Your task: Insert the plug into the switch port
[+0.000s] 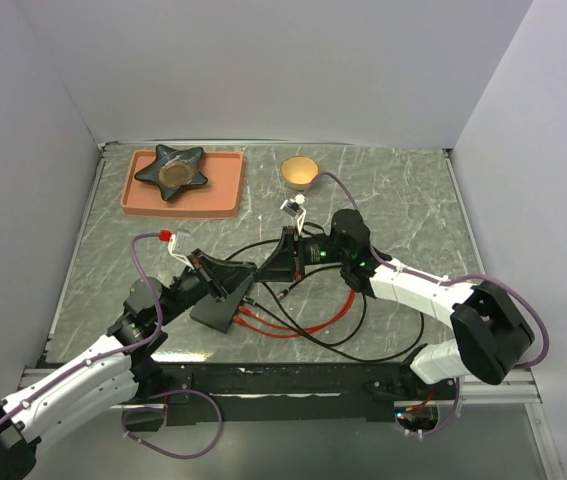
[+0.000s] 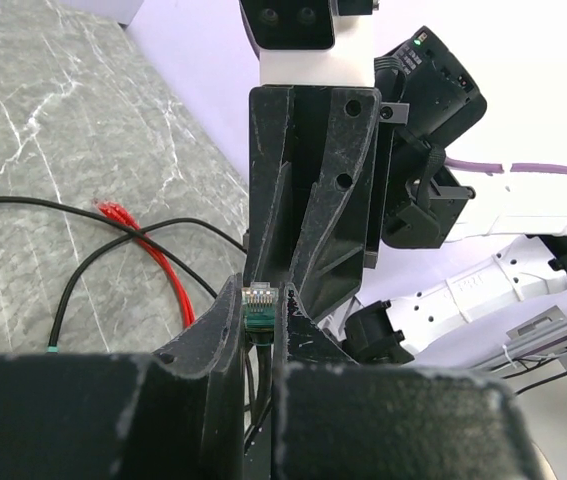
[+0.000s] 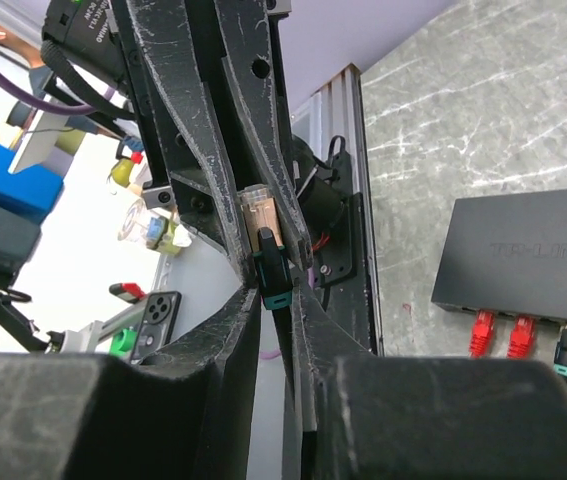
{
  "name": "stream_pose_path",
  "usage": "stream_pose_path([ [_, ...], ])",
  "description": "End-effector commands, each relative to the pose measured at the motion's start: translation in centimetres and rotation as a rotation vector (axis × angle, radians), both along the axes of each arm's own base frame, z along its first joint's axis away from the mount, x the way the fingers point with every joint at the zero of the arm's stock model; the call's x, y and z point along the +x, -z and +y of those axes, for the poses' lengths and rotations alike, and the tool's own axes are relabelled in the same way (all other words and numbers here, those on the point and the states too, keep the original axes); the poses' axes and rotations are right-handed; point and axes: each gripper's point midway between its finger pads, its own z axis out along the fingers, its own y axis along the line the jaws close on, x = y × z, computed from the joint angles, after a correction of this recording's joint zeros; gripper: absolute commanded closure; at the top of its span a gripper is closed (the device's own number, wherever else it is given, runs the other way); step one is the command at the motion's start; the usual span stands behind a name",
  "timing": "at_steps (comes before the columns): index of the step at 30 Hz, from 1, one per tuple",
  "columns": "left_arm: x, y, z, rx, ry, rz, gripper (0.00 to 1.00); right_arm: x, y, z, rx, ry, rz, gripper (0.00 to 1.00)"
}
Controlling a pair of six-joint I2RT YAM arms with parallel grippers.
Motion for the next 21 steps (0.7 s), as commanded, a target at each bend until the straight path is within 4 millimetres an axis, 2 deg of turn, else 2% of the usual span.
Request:
stream_pose_path([
  [1, -1.0, -1.6, -0.3, -0.030, 0.046, -0.060, 0.97, 0.8, -2.6, -0.1, 0.068, 0.053, -0.098, 1.00],
  [3, -0.9, -1.6, 0.0, -0.030, 0.029, -0.058, 0.91, 1.4, -2.3, -0.3, 0.046, 0.099, -0.136, 1.00],
  [4, -0.9, -1.5, 0.1, -0.028, 0.021, -0.057, 0.83, 1.3, -2.0, -0.6, 0.018, 0.113, -0.128, 1.00],
  [6, -0.7, -1.4, 0.5, -0.028, -0.004, -0.046, 0.76, 1.8, -1.8, -0.9, -0.004, 0.156, -0.160, 1.00],
  [7, -0.6, -1.5, 0.7, -0.029, -0.013, -0.045, 0.68, 1.7, -1.5, -1.3, -0.034, 0.170, -0.151, 1.00],
  [9, -0.5, -1.6, 0.8, -0.031, -0.024, -0.043, 0.61, 2.4, -0.8, -1.8, -0.072, 0.221, -0.186, 1.00],
  [10, -0.5, -1.6, 0.9, -0.030, -0.028, -0.042, 0.51, 2.5, -1.0, -2.2, -0.081, 0.242, -0.206, 1.00],
  [11, -0.5, -1.7, 0.9, -0.032, -0.030, -0.040, 0.46, 2.4, 0.0, -2.7, -0.130, 0.254, -0.188, 1.00],
  [12, -0.4, -1.5, 1.0, -0.025, -0.033, -0.032, 0.40, 3.1, 0.6, -3.1, -0.164, 0.300, -0.225, 1.00],
  [13, -0.2, -1.5, 1.1, -0.024, -0.044, -0.028, 0.31, 3.2, 0.5, -3.6, -0.179, 0.319, -0.247, 1.00],
  [14, -0.2, -1.4, 1.1, -0.022, -0.051, -0.024, 0.26, 3.1, 1.8, -4.3, -0.245, 0.324, -0.252, 1.00],
  [16, 0.1, -1.2, 1.4, -0.016, -0.072, -0.006, 0.15, 3.6, 1.9, -5.5, -0.303, 0.387, -0.284, 1.00],
  [17, 0.2, -1.1, 1.5, -0.013, -0.080, -0.003, 0.13, 3.5, 2.9, -6.4, -0.365, 0.397, -0.292, 1.00],
  [18, 0.3, -1.1, 1.6, -0.008, -0.088, -0.001, 0.11, 3.4, 2.6, -7.2, -0.383, 0.423, -0.311, 1.00],
  [20, 0.6, -0.7, 1.7, 0.005, -0.106, 0.013, 0.05, 4.4, 2.6, -8.8, -0.448, 0.507, -0.361, 1.00],
  [21, 0.8, -0.6, 1.8, 0.011, -0.116, 0.015, 0.03, 4.1, 2.4, -9.8, -0.477, 0.528, -0.370, 1.00],
])
